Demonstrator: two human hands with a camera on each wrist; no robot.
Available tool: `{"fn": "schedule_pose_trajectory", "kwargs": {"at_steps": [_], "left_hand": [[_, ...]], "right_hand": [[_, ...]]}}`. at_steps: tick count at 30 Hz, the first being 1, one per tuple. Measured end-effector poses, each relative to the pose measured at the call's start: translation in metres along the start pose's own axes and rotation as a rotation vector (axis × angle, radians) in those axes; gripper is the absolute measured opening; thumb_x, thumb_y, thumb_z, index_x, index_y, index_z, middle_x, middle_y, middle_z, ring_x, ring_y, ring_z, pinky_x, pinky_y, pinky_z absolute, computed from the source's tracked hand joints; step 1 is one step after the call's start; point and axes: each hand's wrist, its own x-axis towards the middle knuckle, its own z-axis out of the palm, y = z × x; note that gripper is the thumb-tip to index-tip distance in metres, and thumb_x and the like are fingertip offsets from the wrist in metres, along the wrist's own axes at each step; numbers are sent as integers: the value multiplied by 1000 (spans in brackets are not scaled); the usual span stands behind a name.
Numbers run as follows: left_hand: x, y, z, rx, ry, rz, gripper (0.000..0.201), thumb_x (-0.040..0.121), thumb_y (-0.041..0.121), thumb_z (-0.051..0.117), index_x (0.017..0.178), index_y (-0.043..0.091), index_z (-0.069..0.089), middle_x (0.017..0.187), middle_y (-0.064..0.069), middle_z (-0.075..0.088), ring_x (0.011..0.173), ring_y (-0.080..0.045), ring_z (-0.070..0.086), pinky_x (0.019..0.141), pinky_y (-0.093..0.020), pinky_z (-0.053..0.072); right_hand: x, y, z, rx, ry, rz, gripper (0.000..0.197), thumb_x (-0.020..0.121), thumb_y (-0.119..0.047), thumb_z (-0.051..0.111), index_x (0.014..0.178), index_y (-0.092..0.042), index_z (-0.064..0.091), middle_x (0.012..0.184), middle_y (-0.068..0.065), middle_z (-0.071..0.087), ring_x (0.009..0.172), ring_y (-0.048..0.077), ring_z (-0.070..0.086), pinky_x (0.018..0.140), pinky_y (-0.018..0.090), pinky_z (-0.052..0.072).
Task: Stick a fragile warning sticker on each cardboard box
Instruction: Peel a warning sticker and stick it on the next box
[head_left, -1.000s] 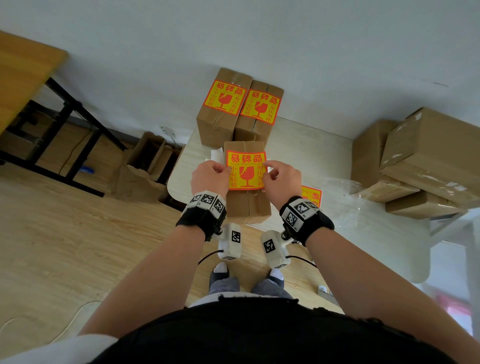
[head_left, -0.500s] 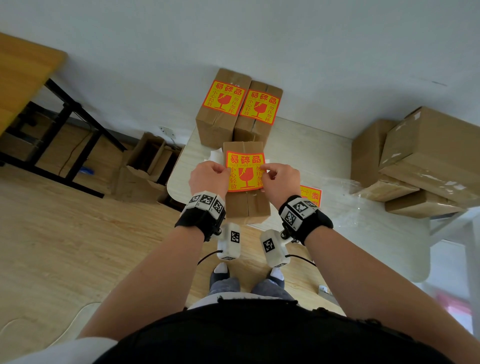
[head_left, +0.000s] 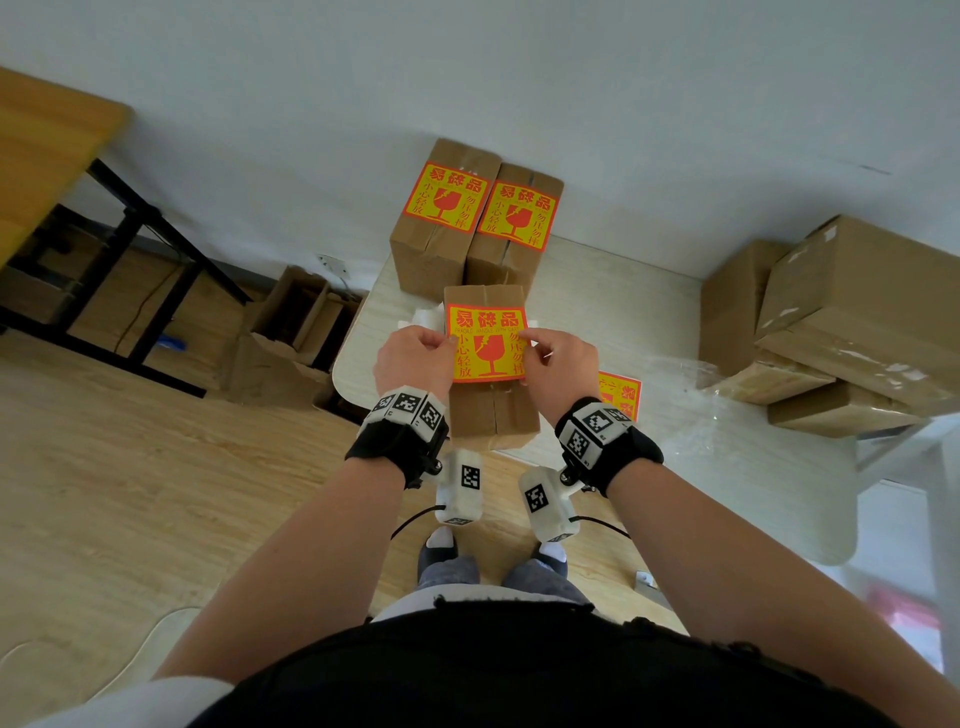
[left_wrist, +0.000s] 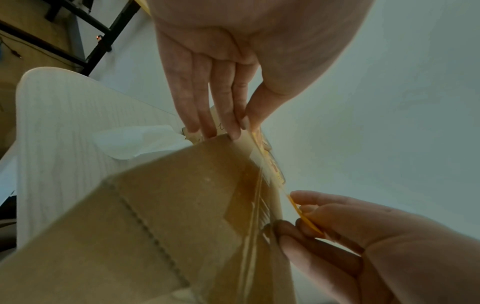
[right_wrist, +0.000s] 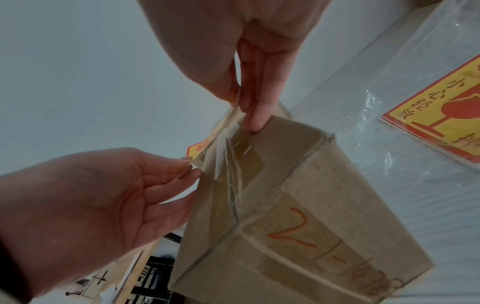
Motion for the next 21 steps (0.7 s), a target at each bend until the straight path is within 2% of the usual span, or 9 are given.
{"fn": "schedule_pose_trajectory", "kwargs": {"at_steps": [2,4,10,13,17,21], "left_hand": [[0,1,0,4,-3,-3,12,88,39,66,86,28,67,94,3,72,92,-17,66,79,-29,49],[0,1,1,7,-2,1,12,88,39,67,83,29,64,94,3,72,93,-18,66,79,-29,48],[1,3,1,46,4,0,10,88,36,66,88,27,70,97,2,72,95,-20,65,77,-28,46],[2,4,2,67,-1,-2,6,87,33,65,83,29,67,94,2,71,90,-19,63,73,-27,44],[5,6,3,103,-6,-6,9,84,30,63,86,25,71,93,1,71,89,-22,64,70,-28,42],[7,8,3,124,-27,-8,12,83,28,64,89,25,74,91,0,71,87,-23,64,68,-28,41]], "right_hand": [[1,-1,2,25,-3,15,32,95,-16,48,116,-23,71,96,4,71,76,19,68,74,33,58],[2,-2,2,16,-2,16,31,94,-16,48,115,-23,71,96,5,72,77,22,69,76,39,59],[4,-5,0,-2,-24,48,32,94,-15,48,114,-23,71,102,5,72,73,19,68,74,36,60],[6,-6,1,-12,-31,60,32,92,-15,49,113,-21,72,99,5,72,71,19,68,73,34,59],[8,-8,2,-26,-52,84,33,90,-15,49,112,-21,73,99,4,73,76,23,70,76,38,60],[10,-8,1,-51,-58,82,32,91,-15,49,113,-19,72,101,4,72,79,23,70,78,37,60]]}}
